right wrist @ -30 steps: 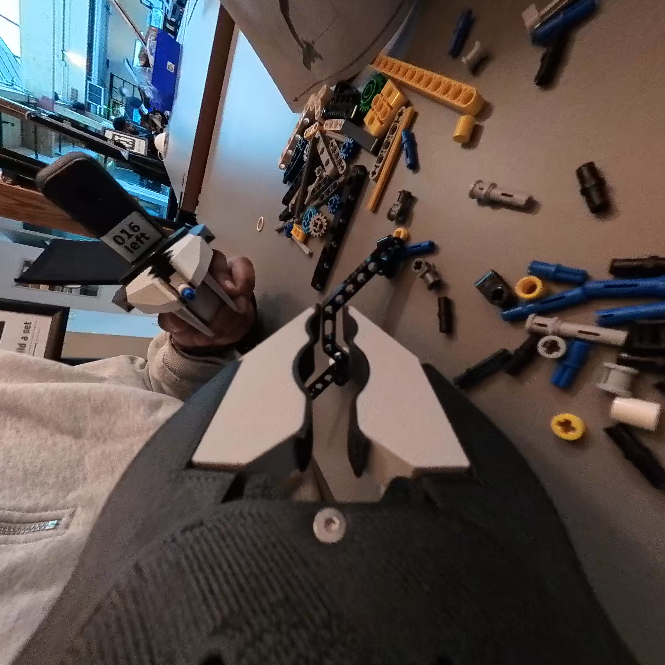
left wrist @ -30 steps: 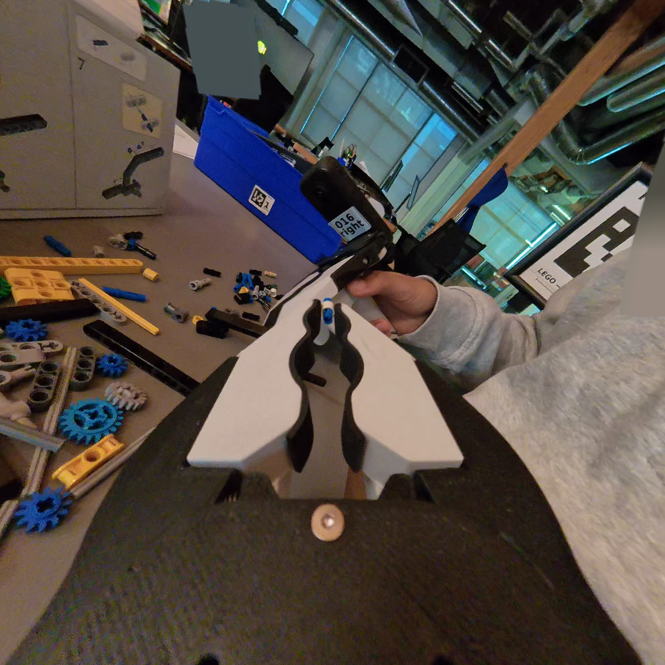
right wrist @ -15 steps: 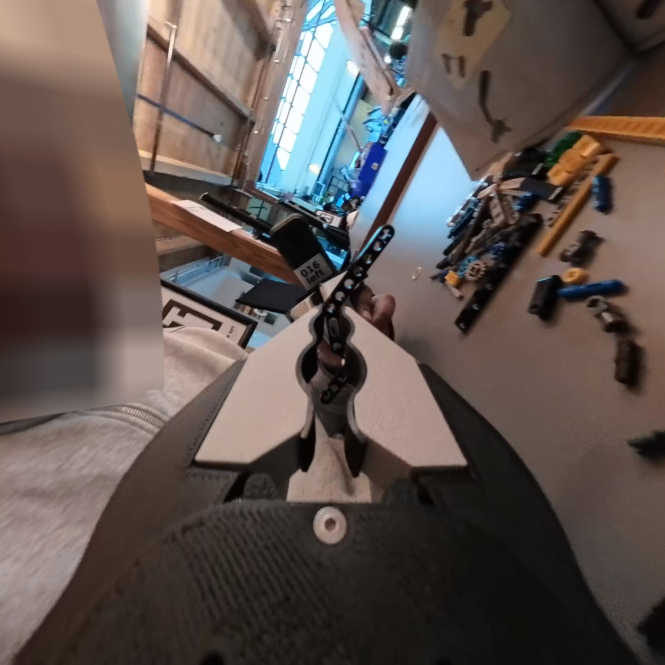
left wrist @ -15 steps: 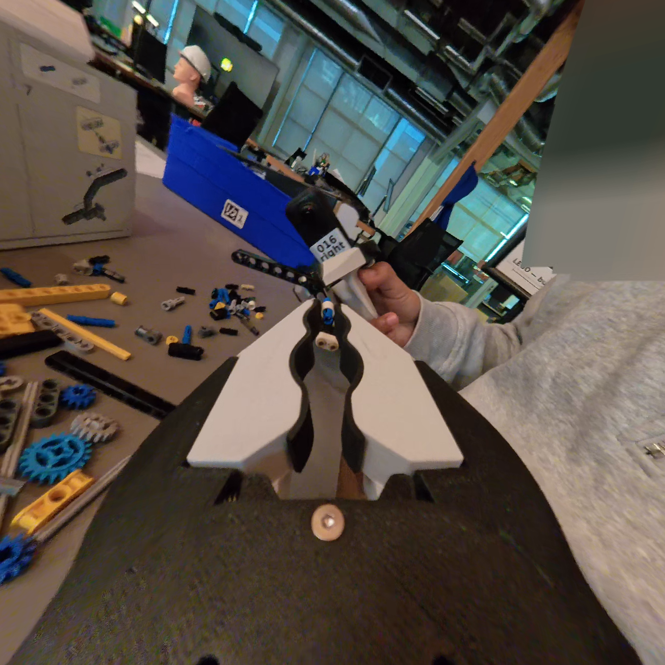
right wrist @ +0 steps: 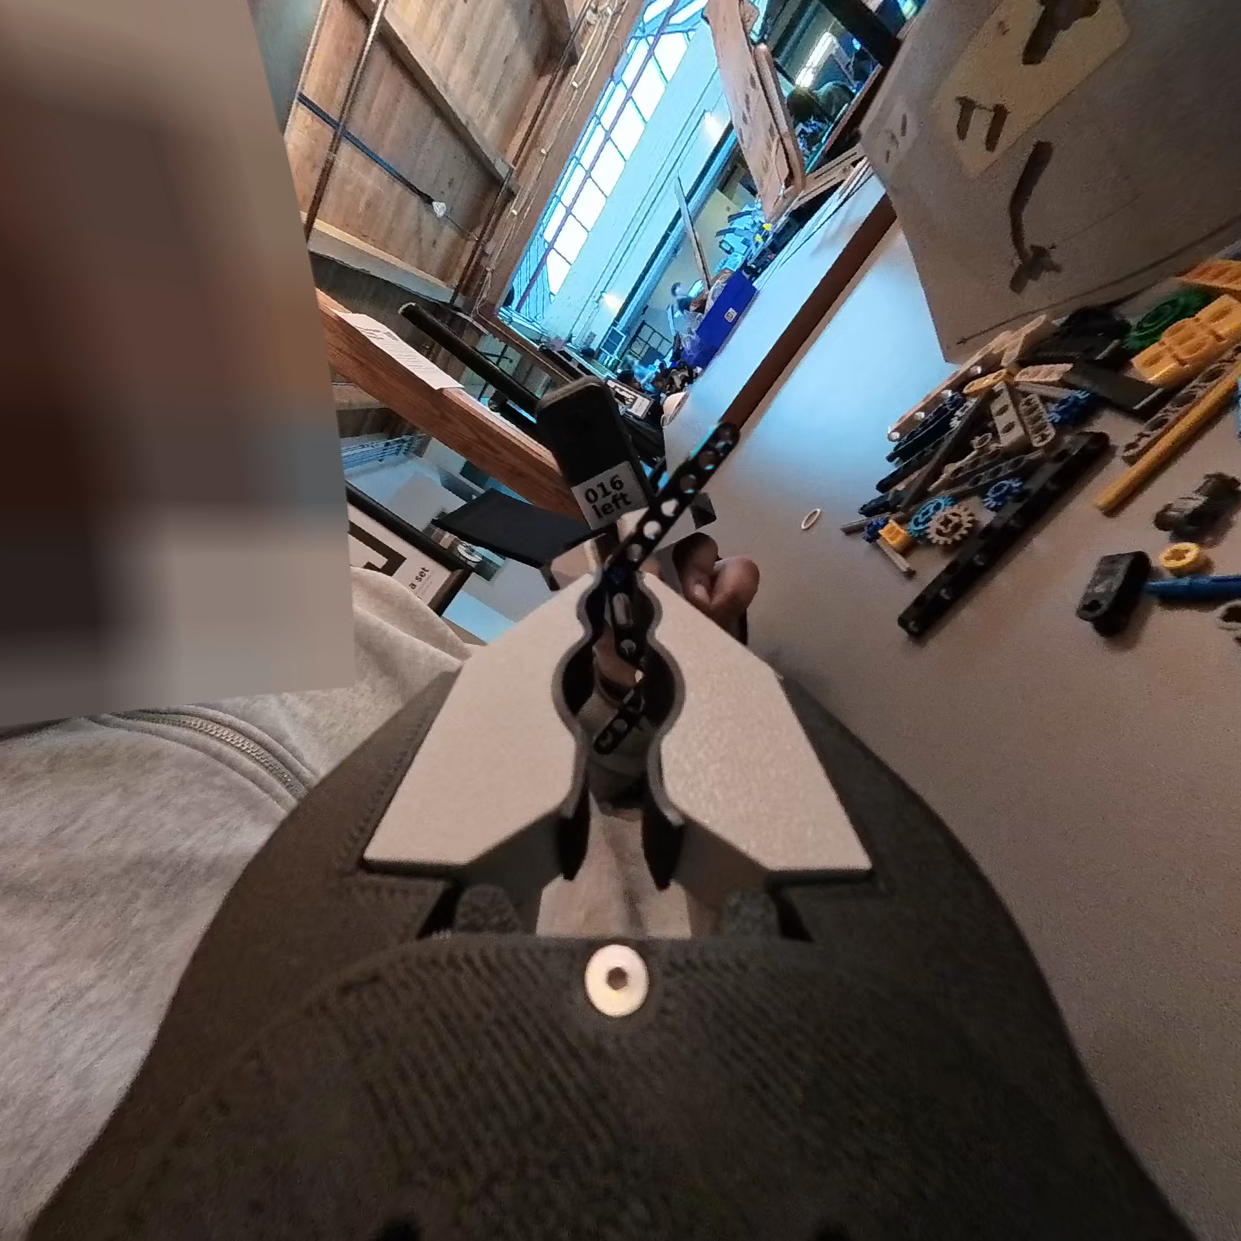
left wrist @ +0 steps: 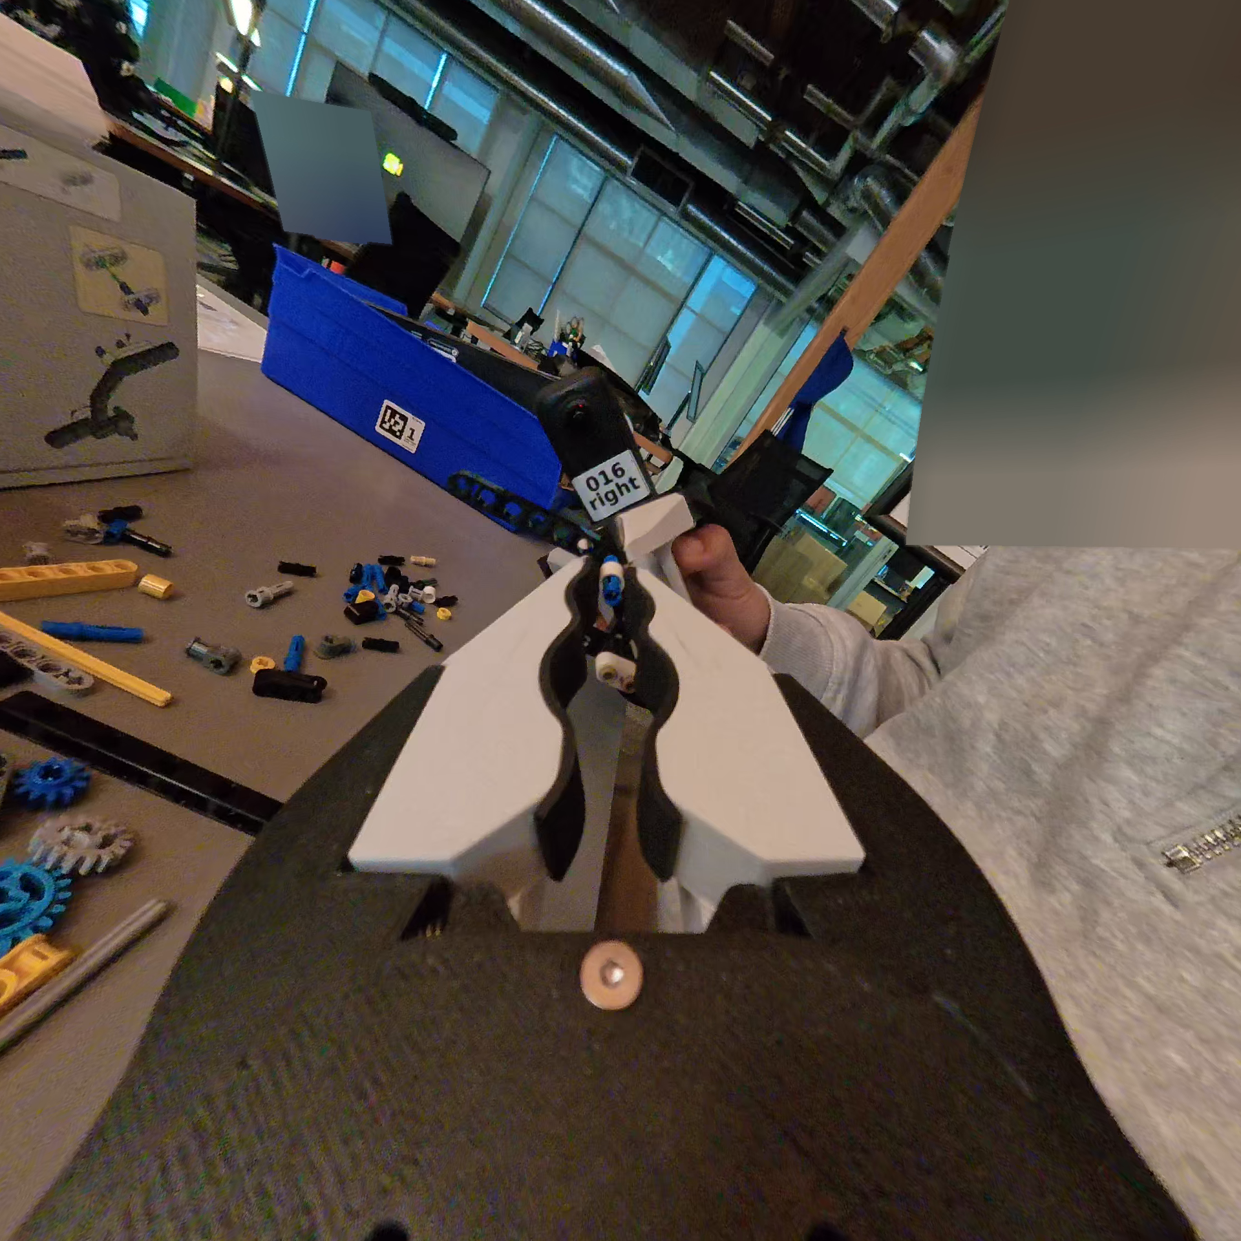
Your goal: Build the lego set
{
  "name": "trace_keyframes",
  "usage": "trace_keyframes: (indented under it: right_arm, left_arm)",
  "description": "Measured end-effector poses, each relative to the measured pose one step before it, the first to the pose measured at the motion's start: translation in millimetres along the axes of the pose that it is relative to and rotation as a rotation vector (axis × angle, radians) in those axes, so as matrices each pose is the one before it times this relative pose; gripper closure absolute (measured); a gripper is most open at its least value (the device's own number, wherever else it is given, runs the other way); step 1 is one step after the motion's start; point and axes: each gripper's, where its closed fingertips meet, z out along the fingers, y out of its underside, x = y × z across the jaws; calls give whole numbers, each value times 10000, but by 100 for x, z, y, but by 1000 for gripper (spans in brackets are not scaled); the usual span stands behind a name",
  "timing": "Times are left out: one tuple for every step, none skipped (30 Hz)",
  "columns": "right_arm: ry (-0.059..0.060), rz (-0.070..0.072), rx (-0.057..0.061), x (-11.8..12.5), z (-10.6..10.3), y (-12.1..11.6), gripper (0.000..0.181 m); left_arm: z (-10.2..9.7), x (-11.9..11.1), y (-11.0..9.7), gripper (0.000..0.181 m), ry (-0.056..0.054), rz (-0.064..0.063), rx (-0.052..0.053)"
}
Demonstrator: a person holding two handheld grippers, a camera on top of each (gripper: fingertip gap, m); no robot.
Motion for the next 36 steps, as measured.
trace_keyframes:
  right_arm:
    - [29,-74,-44,-49,70,82,177]
    - [51,-31,-3,5,17,-6,177]
    - [33,-37,-25,-23,2,19,177]
    - [50,-51,-28,-4,1,25,177]
    - [65,-56,-28,5,-7,12,177]
    - [54,-57,-34,-4,-2,13,177]
    - [94,-55,-47,56,-1,23,177]
    - [143,-74,-54,125,11,37,177]
    - [48,-79,-48,-14,38,9,177]
    - [-2,-55,-35,-70,34,0,177]
    - [67,-71,-32,59,5,-6,177]
    - [48,-44,-73,62,5,41,177]
    - [39,-43,-68,48,8,34,177]
    - [35,-53,-45,15,3,11,177]
    - [27,-48,-34,-7,12,-12,177]
    - [27,-44,-36,-4,10,-16,177]
    - [33,-31,-49,12,0,13,177]
    - [12,-24,-55,6,-4,18,177]
    - [-19,-1,-50,-32,-12,15,177]
    - [-43,24,-34,-73,-12,12,177]
    - [7,41,-41,-1,-17,20,177]
    - [28,40,-74,48,-20,58,177]
    - [10,42,-96,18,-35,61,177]
    - [19,53,-122,36,-44,95,177]
    - [34,20,-158,35,-41,122,177]
    - [69,-25,-163,79,-36,125,177]
    - [103,-42,-161,123,-28,123,177]
    - [82,-10,-117,133,-25,95,177]
    - [28,23,-110,108,-27,105,177]
    - [-67,59,-103,34,-38,135,177]
    - [-42,56,-68,89,-52,114,177]
    - [25,29,-12,170,-63,50,177]
    - [-8,25,21,119,-46,47,177]
    - [-42,83,106,71,-25,-41,177]
    - [-53,141,184,107,2,-87,177]
    - [-100,175,198,92,-2,-61,177]
  left_arm:
    - [23,-99,32,175,-62,-48,-14]
    - [-18,-104,18,175,-52,-12,-23]
    - [0,-37,73,175,-10,8,-72]
    - [8,27,2,175,19,9,-30]
    - [2,61,13,175,41,-8,-41]
    - [17,-7,23,175,-7,-16,-25]
    - [13,-8,-24,175,-20,-5,24]
    - [18,106,-13,175,72,-38,33]
    - [22,32,-24,175,42,-108,14]
    - [0,-26,-22,175,12,-64,16]
    - [6,-63,6,175,-46,-36,-13]
    - [-4,-53,55,175,-38,28,-52]
    - [-9,-38,50,175,-23,28,-44]
    - [3,-14,5,175,-13,12,-14]
    - [-3,6,-21,175,-9,-8,11]
    - [-2,-2,-13,175,0,-30,6]
    - [6,-37,18,175,-9,-27,-14]
    - [10,9,28,175,1,-36,-42]
    - [16,44,40,175,29,-81,-83]
    - [8,68,2,174,46,-25,-32]
    - [13,9,30,174,-2,-15,-27]
    - [17,-39,86,174,-21,6,-42]
    - [23,9,75,174,17,-31,-41]
    - [24,-8,111,174,27,-62,-82]
    - [21,7,137,174,33,0,-110]
    - [20,-22,133,174,0,36,-104]
    - [48,-62,121,174,-40,28,-89]
    - [28,-97,116,174,-50,46,-50]
    - [29,-76,127,174,-6,-33,-45]
    - [32,16,111,174,87,-95,-40]
    - [43,-45,118,174,51,-108,-37]
    - [59,-153,137,174,-67,1,-35]
    - [51,-93,101,174,-30,-11,-3]
    - [25,-82,1,174,14,-83,57]
    - [3,-130,-50,174,-33,-64,89]
    - [5,-113,-26,174,-33,-27,68]
